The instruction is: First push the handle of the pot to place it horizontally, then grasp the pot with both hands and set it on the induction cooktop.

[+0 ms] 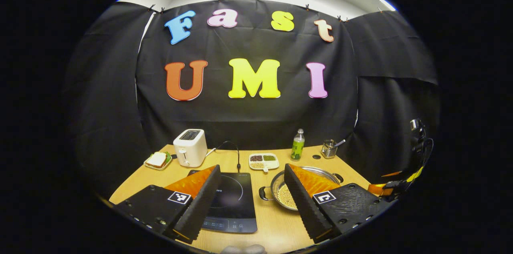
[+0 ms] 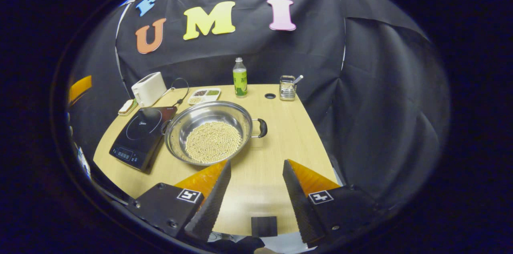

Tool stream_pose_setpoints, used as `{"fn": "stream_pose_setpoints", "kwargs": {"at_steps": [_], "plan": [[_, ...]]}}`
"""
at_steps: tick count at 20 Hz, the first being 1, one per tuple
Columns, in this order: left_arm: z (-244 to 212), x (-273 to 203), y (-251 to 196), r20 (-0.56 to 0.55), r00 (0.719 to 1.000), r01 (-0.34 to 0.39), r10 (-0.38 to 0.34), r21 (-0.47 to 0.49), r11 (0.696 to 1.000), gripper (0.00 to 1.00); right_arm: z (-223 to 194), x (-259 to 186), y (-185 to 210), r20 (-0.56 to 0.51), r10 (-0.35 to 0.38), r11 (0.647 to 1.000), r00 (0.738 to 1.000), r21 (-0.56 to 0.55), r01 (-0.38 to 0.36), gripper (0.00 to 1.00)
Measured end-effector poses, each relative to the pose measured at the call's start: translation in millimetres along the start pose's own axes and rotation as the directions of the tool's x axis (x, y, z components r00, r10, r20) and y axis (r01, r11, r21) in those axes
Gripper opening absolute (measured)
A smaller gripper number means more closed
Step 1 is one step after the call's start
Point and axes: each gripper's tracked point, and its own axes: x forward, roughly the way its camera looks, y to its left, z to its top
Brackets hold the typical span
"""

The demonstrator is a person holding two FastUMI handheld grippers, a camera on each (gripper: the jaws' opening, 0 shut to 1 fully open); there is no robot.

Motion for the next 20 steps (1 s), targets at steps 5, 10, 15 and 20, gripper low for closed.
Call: {"fn": "stream_pose_setpoints", "kwargs": {"at_steps": [5, 10, 15, 20], "plan": [[-63, 32, -15, -0.141, 0.990, 0.017, -0.019, -0.014, 1.000, 0.95, -3, 26, 4, -0.047, 0.031, 1.000, 0.998, 0.002, -0.031, 0.83], [-114, 76, -25, -0.288, 0.957, -0.010, -0.013, -0.077, 0.997, 0.95, 18, 80, 4, -0.080, 0.070, 0.998, 0.994, -0.001, -0.070, 0.83], [-141, 132, -27, -0.344, 0.939, -0.043, 0.030, -0.030, 0.999, 0.96, 33, 142, 0, -0.128, 0.109, 0.994, 0.986, -0.016, -0.112, 0.82], [-176, 175, -29, -0.424, 0.904, -0.062, 0.050, -0.015, 0.998, 0.96, 39, 192, -6, -0.177, 0.133, 0.990, 0.975, -0.023, -0.139, 0.83]]}}
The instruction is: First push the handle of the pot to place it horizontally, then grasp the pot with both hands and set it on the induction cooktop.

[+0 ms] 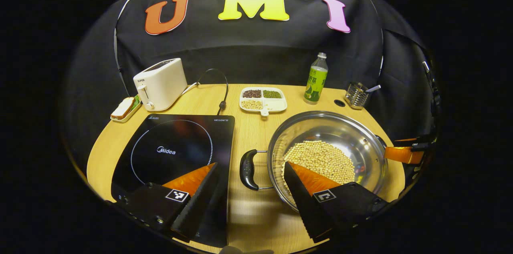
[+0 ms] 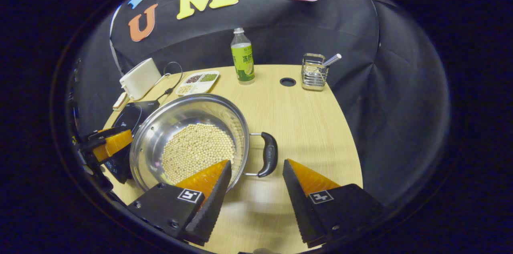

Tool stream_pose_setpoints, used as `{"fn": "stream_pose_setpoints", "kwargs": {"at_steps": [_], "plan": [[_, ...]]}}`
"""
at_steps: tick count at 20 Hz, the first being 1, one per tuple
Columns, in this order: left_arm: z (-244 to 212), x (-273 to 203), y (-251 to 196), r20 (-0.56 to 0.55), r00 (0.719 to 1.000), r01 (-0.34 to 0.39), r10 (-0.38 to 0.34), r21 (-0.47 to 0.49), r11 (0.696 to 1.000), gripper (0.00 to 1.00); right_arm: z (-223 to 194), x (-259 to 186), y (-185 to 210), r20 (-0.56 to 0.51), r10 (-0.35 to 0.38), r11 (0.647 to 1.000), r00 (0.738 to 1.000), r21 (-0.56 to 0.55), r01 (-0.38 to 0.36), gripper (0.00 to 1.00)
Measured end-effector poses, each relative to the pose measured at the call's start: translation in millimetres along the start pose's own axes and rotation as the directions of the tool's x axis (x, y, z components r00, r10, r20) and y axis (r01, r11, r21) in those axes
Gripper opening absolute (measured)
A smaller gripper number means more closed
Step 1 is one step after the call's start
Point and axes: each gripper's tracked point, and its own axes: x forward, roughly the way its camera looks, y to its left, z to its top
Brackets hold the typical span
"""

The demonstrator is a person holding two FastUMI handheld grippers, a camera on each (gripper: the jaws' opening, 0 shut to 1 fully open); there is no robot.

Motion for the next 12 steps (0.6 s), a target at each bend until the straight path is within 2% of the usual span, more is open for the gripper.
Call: {"fn": "stream_pose_setpoints", "kwargs": {"at_steps": [1, 4, 7, 8, 9, 10, 11, 12], "plan": [[-3, 7, -1, -0.018, 1.000, -0.008, 0.008, 0.001, 1.000, 0.96, 2, 7, -1, -0.009, 0.001, 1.000, 1.000, -0.005, -0.001, 0.86], [-9, 25, -3, -0.053, 0.998, -0.018, 0.018, 0.009, 1.000, 0.96, 4, 23, -2, -0.042, 0.016, 0.999, 0.999, -0.027, -0.018, 0.85], [-6, 40, -8, -0.067, 0.998, -0.015, 0.017, 0.028, 0.999, 0.96, 4, 33, -1, -0.073, 0.033, 0.998, 0.997, -0.048, -0.036, 0.77], [-9, 44, -12, -0.088, 0.996, -0.013, 0.015, 0.027, 1.000, 1.00, 3, 35, 0, -0.093, 0.040, 0.998, 0.995, -0.053, -0.045, 0.77], [-18, 52, -13, -0.130, 0.991, -0.015, 0.017, 0.015, 1.000, 0.79, 2, 37, 1, -0.110, 0.040, 0.998, 0.993, -0.049, -0.046, 0.76], [-27, 54, -13, -0.173, 0.985, -0.018, 0.016, -0.006, 1.000, 0.80, 5, 37, -1, -0.106, 0.033, 0.998, 0.994, -0.046, -0.038, 0.74], [-22, 52, -15, -0.152, 0.988, -0.028, 0.028, 0.001, 1.000, 0.71, 3, 38, -2, -0.114, 0.022, 0.999, 0.993, -0.044, -0.027, 0.68], [-24, 53, -10, -0.170, 0.985, -0.039, 0.037, -0.006, 0.999, 0.91, 4, 37, -2, -0.118, 0.022, 0.999, 0.993, -0.028, -0.026, 0.66]]}}
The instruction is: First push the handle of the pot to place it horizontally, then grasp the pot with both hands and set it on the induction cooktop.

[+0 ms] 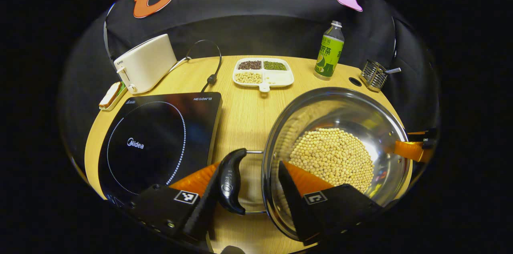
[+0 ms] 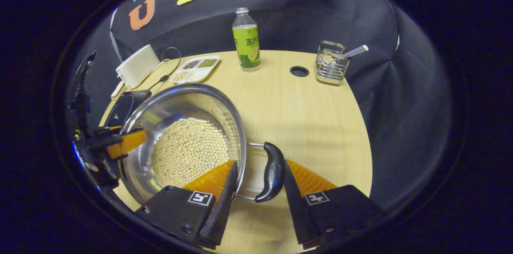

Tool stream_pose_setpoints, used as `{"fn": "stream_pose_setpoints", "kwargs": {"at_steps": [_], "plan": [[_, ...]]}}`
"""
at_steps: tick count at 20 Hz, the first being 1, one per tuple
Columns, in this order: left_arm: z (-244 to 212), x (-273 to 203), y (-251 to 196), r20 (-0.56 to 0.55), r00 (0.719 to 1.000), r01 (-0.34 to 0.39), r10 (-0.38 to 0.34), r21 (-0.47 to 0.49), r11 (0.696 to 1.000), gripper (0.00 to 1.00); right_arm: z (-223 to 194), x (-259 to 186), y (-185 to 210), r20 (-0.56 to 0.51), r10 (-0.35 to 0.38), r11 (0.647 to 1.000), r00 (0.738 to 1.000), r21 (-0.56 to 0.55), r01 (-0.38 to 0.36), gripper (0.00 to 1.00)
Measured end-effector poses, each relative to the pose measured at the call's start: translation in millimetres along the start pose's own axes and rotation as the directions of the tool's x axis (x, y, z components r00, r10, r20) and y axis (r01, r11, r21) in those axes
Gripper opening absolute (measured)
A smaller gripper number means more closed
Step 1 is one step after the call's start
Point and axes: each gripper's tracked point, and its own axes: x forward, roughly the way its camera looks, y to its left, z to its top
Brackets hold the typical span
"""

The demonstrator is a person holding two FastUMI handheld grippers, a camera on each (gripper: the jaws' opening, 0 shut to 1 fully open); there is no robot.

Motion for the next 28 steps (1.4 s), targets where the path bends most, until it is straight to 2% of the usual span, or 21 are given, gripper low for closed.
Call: {"fn": "stream_pose_setpoints", "kwargs": {"at_steps": [1, 2, 9, 10, 11, 20, 28], "plan": [[2, 0, 1, 0.004, 1.000, -0.006, 0.006, 0.003, 1.000, 0.89, -1, 1, 0, 0.000, 0.002, 1.000, 1.000, 0.011, -0.002, 0.64], [1, 0, 1, 0.004, 1.000, -0.003, 0.003, 0.005, 1.000, 0.76, 0, 2, 1, 0.000, 0.006, 1.000, 1.000, 0.009, -0.006, 0.63], [2, -7, -3, 0.008, 1.000, -0.005, 0.005, 0.011, 1.000, 0.70, -4, -2, -3, -0.015, 0.016, 1.000, 1.000, -0.008, -0.016, 0.55], [1, -8, -5, 0.010, 1.000, 0.009, -0.009, 0.014, 1.000, 0.59, -6, -5, -5, -0.014, 0.014, 1.000, 1.000, 0.005, -0.014, 0.55], [0, -13, -7, 0.014, 1.000, 0.023, -0.024, 0.013, 1.000, 0.69, -6, -9, -5, -0.011, 0.009, 1.000, 1.000, 0.011, -0.009, 0.55], [19, -58, 5, 0.063, 0.995, 0.080, -0.082, 0.046, 0.996, 0.66, -2, -65, 21, 0.080, -0.042, 0.999, 0.996, 0.018, 0.041, 0.55], [21, -96, 57, 0.088, 0.993, 0.070, -0.075, 0.051, 0.996, 0.66, 0, -96, 77, 0.122, -0.032, 0.999, 0.992, 0.000, 0.032, 0.55]]}}
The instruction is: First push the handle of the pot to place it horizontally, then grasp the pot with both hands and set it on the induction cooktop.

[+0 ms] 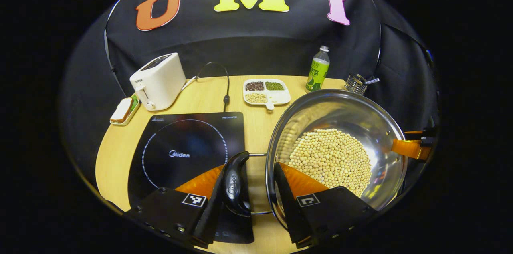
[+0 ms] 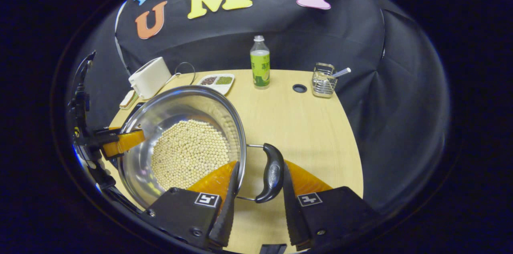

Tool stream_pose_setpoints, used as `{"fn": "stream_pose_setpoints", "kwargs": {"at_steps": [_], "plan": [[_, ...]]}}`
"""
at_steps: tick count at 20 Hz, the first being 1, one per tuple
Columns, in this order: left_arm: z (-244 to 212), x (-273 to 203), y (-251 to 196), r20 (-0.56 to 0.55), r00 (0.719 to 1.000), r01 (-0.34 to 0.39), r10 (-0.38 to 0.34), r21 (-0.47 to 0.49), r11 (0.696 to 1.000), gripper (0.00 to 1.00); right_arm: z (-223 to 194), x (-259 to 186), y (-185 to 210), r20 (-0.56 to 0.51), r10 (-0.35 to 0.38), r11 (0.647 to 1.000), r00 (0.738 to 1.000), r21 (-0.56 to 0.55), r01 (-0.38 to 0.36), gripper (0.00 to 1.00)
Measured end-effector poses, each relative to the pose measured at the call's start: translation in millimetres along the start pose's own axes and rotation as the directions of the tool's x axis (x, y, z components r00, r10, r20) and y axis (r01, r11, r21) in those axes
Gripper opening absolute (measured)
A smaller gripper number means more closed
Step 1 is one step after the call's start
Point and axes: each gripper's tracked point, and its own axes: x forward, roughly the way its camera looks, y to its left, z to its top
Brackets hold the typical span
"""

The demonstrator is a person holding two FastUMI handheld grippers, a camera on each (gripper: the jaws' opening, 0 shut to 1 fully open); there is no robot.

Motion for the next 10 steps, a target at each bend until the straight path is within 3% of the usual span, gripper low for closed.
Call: {"fn": "stream_pose_setpoints", "kwargs": {"at_steps": [10], "plan": [[-9, -36, 96, 0.005, 0.998, -0.066, 0.066, -0.037, 0.997, 0.67, 5, -1, 102, 0.009, 0.060, 0.997, 0.998, -0.041, -0.060, 0.55]]}}
